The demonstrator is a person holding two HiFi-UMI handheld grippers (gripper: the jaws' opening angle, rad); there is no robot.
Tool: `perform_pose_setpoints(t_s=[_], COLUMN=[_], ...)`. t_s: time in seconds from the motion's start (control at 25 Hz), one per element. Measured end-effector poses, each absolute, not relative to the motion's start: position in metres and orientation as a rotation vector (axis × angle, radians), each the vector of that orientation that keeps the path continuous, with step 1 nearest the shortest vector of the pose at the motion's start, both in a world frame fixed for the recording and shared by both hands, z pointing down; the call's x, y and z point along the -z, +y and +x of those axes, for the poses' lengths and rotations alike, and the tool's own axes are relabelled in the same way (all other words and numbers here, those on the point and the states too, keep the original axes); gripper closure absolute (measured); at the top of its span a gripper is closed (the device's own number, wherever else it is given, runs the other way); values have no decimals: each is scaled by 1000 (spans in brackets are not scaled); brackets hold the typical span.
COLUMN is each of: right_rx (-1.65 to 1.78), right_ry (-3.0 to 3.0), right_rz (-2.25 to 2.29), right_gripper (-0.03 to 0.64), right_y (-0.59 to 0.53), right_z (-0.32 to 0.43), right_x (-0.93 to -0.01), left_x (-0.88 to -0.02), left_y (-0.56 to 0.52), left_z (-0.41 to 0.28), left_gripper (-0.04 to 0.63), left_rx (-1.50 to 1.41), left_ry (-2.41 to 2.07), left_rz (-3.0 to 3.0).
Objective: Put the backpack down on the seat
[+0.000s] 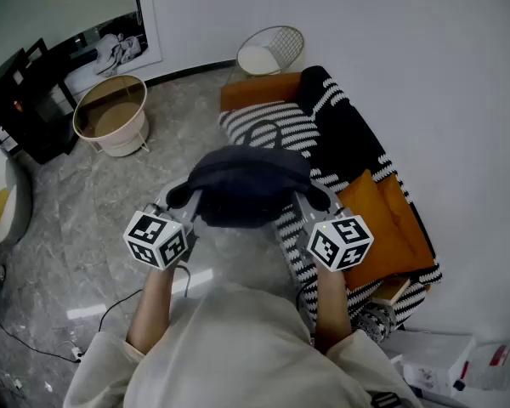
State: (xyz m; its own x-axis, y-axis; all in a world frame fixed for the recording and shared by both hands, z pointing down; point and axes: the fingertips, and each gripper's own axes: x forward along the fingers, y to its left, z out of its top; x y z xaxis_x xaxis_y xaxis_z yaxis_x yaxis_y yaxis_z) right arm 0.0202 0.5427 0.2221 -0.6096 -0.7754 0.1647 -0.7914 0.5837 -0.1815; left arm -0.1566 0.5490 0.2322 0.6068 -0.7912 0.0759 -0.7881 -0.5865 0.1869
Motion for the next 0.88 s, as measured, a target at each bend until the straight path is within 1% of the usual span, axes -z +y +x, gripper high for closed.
perform_pose_setpoints(t_s=[0.36,0.88], right_rx=[-394,-463], right_ry=[-2754,-2699], right_rz=[1377,1449], right_gripper=[601,601], right_y=[539,553], right_z=[14,-31], right_x=[-224,-229], left_x=[-236,-239], left_y=[548,559], left_z=[-161,-209], left_gripper=[584,584], left_rx=[12,-26], left_ry=[-1293,-1242], left_rz=[2643,2669])
